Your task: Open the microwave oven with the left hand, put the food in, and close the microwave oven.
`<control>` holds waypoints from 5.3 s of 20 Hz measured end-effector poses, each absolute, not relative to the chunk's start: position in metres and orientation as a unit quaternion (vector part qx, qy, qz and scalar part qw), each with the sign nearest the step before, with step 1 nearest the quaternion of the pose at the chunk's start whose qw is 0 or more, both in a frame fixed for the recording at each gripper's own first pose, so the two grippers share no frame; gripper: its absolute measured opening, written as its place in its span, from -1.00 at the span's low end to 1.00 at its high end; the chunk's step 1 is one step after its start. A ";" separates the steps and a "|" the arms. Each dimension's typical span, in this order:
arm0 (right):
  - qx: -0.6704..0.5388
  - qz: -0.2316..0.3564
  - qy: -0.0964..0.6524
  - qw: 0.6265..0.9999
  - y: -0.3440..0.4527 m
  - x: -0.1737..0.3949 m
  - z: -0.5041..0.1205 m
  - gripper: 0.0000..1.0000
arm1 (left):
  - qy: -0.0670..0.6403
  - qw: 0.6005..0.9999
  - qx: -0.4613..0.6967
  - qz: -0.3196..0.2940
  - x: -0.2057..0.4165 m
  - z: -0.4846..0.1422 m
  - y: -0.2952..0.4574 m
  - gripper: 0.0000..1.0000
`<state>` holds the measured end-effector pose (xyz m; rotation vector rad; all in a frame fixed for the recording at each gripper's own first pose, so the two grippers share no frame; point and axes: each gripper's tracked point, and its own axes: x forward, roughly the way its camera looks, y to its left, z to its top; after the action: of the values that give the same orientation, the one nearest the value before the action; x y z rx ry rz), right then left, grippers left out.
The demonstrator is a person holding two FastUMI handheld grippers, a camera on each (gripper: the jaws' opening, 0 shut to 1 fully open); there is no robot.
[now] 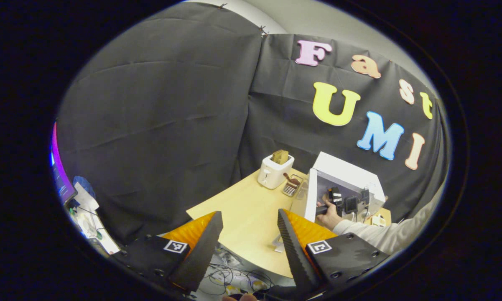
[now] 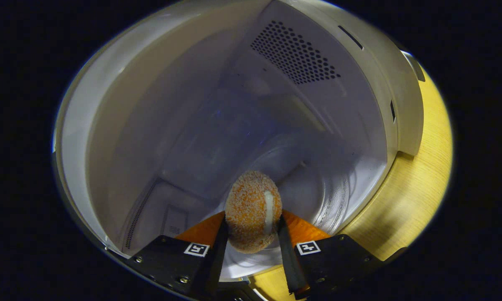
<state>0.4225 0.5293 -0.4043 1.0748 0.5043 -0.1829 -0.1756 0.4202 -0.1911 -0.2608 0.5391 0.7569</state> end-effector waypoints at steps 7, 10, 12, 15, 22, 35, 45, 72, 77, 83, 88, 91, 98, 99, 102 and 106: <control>0.528 -0.092 0.236 0.810 0.531 0.427 -0.399 0.58 | 0.256 0.885 -0.139 0.363 -0.176 -0.203 0.421 0.77; 0.538 -0.085 0.247 0.802 0.535 0.422 -0.396 0.68 | 0.248 0.889 -0.136 0.360 -0.173 -0.200 0.423 0.77; 0.543 -0.071 0.258 0.796 0.541 0.418 -0.392 0.73 | 0.243 0.893 -0.136 0.355 -0.170 -0.196 0.423 0.77; 0.521 -0.045 0.283 0.804 0.543 0.397 -0.391 0.96 | 0.231 0.898 -0.140 0.346 -0.171 -0.194 0.423 0.66; 0.459 0.031 0.274 0.845 0.500 0.333 -0.338 0.95 | 0.176 0.922 -0.165 0.302 -0.171 -0.180 0.430 0.66; 0.240 0.217 0.231 0.917 0.391 0.121 -0.227 0.94 | 0.110 0.952 -0.214 0.189 -0.094 -0.216 0.425 0.65; 0.132 0.215 0.172 0.952 0.299 0.093 -0.211 0.94 | 0.152 0.946 -0.165 0.234 -0.111 -0.255 0.396 0.77; 0.075 0.088 0.278 0.954 0.309 0.048 -0.236 0.96 | 0.328 0.914 -0.239 -0.030 -0.032 -0.495 0.422 -0.82; 0.085 0.066 0.274 0.956 0.285 0.043 -0.235 0.96 | 0.321 0.912 -0.245 -0.075 -0.013 -0.479 0.362 -0.83; 0.105 0.042 0.282 0.953 0.251 0.038 -0.246 0.96 | 0.331 0.908 -0.193 -0.167 0.047 -0.475 0.264 -0.83; 0.114 0.015 0.295 0.949 0.215 0.027 -0.262 0.96 | 0.323 0.911 -0.162 -0.199 0.119 -0.469 0.204 -0.83; 0.118 -0.003 0.298 0.947 0.193 0.027 -0.267 0.96 | 0.323 0.919 -0.111 -0.199 0.161 -0.478 0.182 -0.83; 0.132 -0.030 0.316 0.939 0.164 0.028 -0.289 0.96 | 0.300 0.940 0.026 -0.162 0.247 -0.483 0.167 -0.88; 0.132 -0.031 0.319 0.938 0.164 0.029 -0.293 0.96 | 0.298 0.941 0.031 -0.158 0.257 -0.483 0.165 -0.83; 0.141 -0.033 0.321 0.936 0.164 0.036 -0.296 0.96 | 0.291 0.946 0.051 -0.132 0.286 -0.485 0.168 -0.82; 0.129 -0.029 0.325 0.936 0.163 0.045 -0.299 0.97 | 0.291 0.945 0.030 -0.147 0.301 -0.493 0.144 -0.83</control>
<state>0.0446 0.1629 -0.2993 0.2638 0.6638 -0.0592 0.3009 0.1440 -0.4930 0.0610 0.5933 -0.3000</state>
